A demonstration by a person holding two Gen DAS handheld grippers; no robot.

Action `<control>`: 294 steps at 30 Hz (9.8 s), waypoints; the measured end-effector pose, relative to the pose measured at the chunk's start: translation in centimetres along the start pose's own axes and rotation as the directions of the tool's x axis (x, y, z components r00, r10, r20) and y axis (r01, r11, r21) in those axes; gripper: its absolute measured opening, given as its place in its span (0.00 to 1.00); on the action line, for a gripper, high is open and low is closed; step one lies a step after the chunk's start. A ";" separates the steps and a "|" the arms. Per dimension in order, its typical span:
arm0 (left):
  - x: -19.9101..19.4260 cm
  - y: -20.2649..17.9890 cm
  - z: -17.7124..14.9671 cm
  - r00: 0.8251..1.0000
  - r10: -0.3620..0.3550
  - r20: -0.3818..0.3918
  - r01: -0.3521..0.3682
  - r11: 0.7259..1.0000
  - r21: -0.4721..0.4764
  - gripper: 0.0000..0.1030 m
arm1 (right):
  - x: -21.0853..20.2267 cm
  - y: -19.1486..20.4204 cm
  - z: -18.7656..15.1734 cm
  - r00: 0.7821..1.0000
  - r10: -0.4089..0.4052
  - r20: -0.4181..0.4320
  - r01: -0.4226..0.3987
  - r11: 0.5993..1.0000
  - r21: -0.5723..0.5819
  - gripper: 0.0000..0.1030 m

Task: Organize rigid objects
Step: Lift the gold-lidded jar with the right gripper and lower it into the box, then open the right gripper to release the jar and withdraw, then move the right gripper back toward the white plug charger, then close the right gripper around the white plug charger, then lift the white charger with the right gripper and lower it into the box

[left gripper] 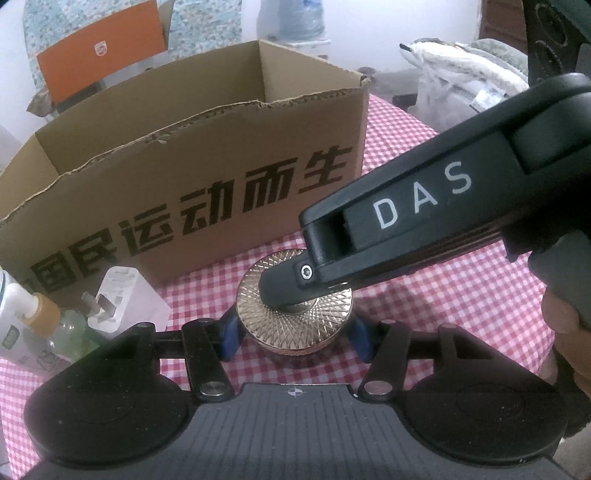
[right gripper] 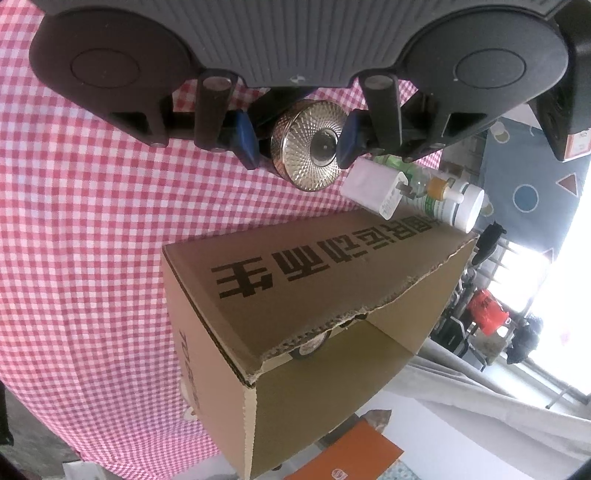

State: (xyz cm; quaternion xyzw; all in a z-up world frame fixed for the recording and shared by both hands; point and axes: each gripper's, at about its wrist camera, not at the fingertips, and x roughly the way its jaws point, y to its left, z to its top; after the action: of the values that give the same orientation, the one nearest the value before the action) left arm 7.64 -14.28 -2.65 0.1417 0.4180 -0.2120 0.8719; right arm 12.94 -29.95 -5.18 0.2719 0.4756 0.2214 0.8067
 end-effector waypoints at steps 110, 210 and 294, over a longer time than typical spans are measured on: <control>-2.5 7.8 14.4 0.989 -0.068 0.134 0.109 0.936 -0.333 0.90 | -4.2 11.5 19.3 0.973 -0.118 0.199 0.196 0.878 -0.437 0.72; -3.6 4.5 -4.7 0.989 -0.075 0.127 0.091 0.988 -0.125 0.59 | 5.1 4.3 1.7 0.999 0.042 0.005 -0.042 0.999 0.000 0.38; -2.5 4.3 -1.0 0.988 -0.031 0.151 0.055 0.986 -0.157 0.25 | 1.5 1.7 0.3 0.997 0.061 0.040 -0.066 0.986 0.155 0.43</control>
State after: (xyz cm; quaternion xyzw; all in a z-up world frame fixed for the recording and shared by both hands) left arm 7.67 -9.48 -1.03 0.0458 0.3710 -0.2065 0.9042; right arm 13.66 -27.84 -4.95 0.3532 0.4684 0.2044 0.7836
